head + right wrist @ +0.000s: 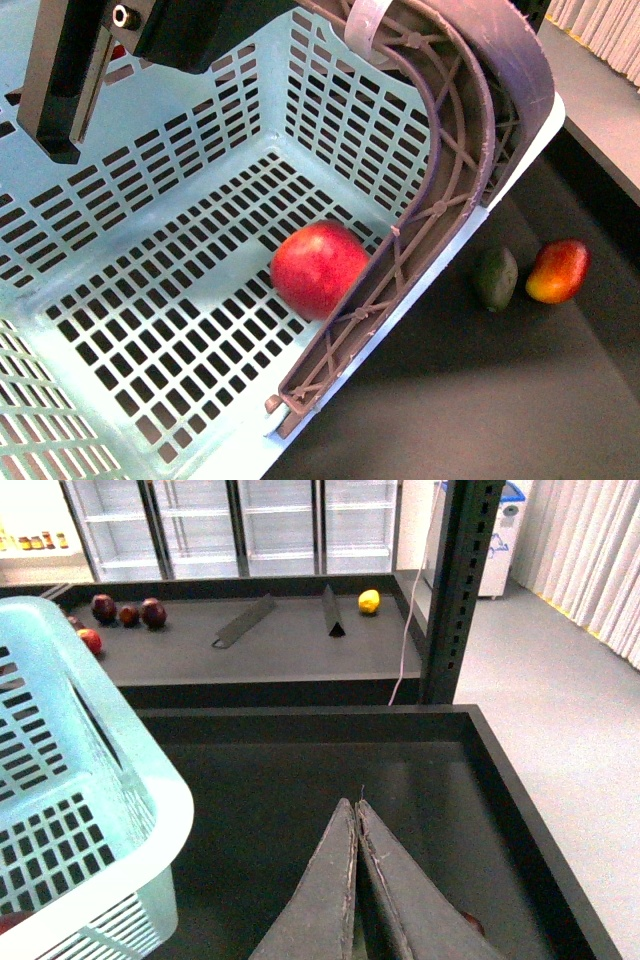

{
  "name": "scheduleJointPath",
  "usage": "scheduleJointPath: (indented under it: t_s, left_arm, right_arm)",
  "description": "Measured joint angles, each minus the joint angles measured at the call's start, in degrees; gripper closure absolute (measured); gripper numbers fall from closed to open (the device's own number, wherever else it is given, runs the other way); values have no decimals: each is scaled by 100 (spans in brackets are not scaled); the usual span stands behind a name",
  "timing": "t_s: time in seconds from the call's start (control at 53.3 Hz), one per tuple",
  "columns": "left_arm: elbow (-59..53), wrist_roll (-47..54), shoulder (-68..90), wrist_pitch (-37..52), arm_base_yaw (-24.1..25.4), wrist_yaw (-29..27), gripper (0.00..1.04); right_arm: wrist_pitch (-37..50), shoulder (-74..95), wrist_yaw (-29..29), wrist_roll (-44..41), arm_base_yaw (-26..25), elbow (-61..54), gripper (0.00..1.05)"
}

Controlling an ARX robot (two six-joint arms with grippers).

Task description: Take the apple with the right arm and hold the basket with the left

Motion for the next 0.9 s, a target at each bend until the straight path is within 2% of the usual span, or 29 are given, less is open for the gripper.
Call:
scheduleJointPath:
  t_s: [0.488, 0.563, 0.901]
  left_arm:
    - [7, -15, 0, 0, 0, 2, 90]
    - [7, -11, 0, 0, 0, -7, 90]
    - [9, -13, 0, 0, 0, 0, 90]
  right_arm:
    - [-933, -1504, -20, 0, -9, -581, 103]
    - [-793, -1615, -26, -2, -11, -739, 103]
    - [-1521, -2404, -33, -2, -11, -741, 103]
